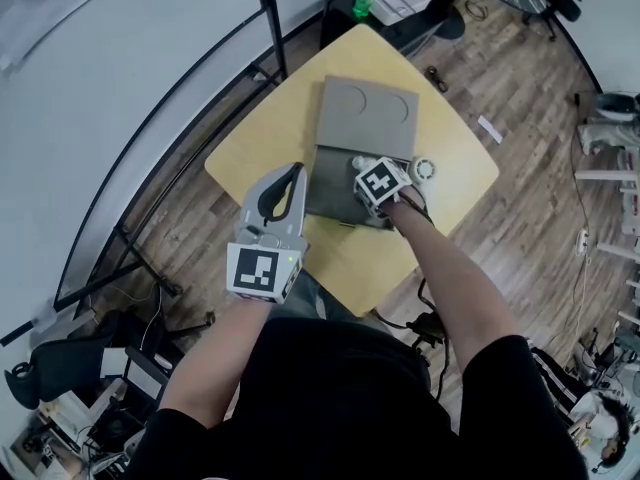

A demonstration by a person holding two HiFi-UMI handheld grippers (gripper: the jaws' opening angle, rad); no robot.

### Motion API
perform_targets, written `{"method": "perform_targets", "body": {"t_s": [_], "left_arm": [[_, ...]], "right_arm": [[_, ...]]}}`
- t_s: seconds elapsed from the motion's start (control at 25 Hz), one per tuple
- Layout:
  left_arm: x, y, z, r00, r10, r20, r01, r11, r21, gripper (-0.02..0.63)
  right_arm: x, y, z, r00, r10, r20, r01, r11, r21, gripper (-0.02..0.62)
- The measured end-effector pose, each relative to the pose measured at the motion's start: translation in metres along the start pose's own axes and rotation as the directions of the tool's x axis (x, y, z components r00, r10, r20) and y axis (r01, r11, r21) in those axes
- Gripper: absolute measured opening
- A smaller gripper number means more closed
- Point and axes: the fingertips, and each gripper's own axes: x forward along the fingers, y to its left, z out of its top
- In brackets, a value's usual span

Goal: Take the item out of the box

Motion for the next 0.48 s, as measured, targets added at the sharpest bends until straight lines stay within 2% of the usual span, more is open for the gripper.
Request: {"method": "perform_targets", "body": {"t_s": [0.04,0.16,0.28,0.48], "left_arm": [[-0.0003,-0.0015,-0.0014,1.000,-0.001,-0.013,0.001,1.000,-0.006,0.000],[-0.0013,-0.0051,-0.0073,0.999,0.001,-0.051,-0.002,1.000,-0.023,0.000],[-0.0028,-0.0060,-0.0083,0.999,-0.002,-0.049,0.001,1.000,-0.027,0.000],[-0.0017,-0.0069,-0.0096,0.999,0.000,-0.050,-0.001,1.000,-0.030,0.000]], "right_arm": [[-0.0005,-0.0001,-0.0002,1.000,-0.001,0.000,0.001,1.000,-0.002,0.334],[-0.0003,0.0010,-0.0012,1.000,0.002,-0.007,-0.002,1.000,-0.010,0.282],[-0.0005,0.0039,-0.0014,1.000,0.006,-0.015,-0.006,1.000,-0.017,0.247],[-0.0057,0.0040,-0.0003,1.000,0.005,-0.021,-0.006,1.000,-0.027,0.124]]}}
